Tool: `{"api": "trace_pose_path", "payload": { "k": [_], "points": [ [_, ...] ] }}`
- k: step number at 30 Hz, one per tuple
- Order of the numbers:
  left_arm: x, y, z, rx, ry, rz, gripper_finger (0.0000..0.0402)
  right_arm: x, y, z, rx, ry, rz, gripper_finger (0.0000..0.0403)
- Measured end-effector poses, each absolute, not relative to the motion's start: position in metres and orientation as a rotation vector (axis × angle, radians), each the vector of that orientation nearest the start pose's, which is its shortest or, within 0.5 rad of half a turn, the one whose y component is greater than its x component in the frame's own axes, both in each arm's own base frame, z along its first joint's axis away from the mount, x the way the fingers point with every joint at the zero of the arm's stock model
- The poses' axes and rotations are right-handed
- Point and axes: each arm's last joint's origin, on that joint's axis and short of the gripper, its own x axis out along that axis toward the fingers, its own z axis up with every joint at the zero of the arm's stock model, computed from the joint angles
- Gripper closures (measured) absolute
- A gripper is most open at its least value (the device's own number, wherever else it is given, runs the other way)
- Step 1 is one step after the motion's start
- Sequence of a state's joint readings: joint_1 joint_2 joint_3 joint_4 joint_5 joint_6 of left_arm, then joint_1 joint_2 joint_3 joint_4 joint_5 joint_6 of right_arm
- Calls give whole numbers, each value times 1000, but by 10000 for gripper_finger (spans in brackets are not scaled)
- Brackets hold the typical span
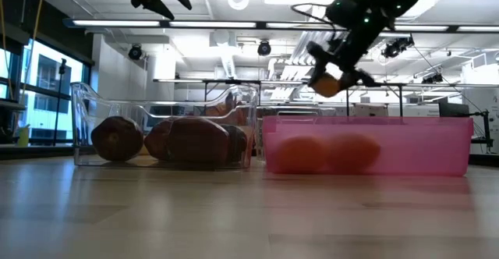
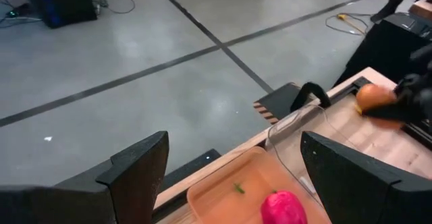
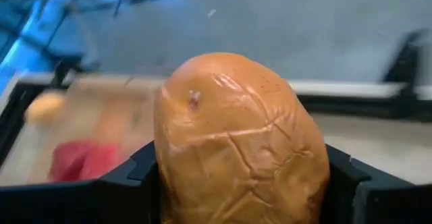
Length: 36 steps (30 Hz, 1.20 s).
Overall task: Sort produce into baskets
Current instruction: Put the potato into the top transparent bin, then put the lemon into the pink bin
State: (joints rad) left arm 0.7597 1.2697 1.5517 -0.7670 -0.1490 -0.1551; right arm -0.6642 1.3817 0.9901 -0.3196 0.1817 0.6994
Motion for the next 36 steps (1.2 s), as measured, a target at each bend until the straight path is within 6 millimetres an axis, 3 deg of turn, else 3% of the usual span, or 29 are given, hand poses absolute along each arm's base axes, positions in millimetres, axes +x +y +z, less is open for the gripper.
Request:
{"api": "trace_pose_path", "payload": {
  "k": [6,9,16,23,29,33,36],
  "points": [
    [175,172,436,-294,418,936,78,272,-172,233,855,466,-864,116],
    [173,171,433,-309,446,950,78,284,-172,223,869,454,-831,105],
    [170,168,426,-355,520,958,78,277,-185,222,978,388,-885,101],
    [170,168,425,-358,531,958,78,274,-199,229,1037,322,-759,99],
    [169,167,422,-383,559,967,78,282,-197,238,994,275,-616,99],
    [167,177,398,-435,778,1084,78,283,-195,238,993,273,-603,98],
    [170,200,367,-513,954,1146,78,283,-195,238,993,272,-607,98]
  ]
}}
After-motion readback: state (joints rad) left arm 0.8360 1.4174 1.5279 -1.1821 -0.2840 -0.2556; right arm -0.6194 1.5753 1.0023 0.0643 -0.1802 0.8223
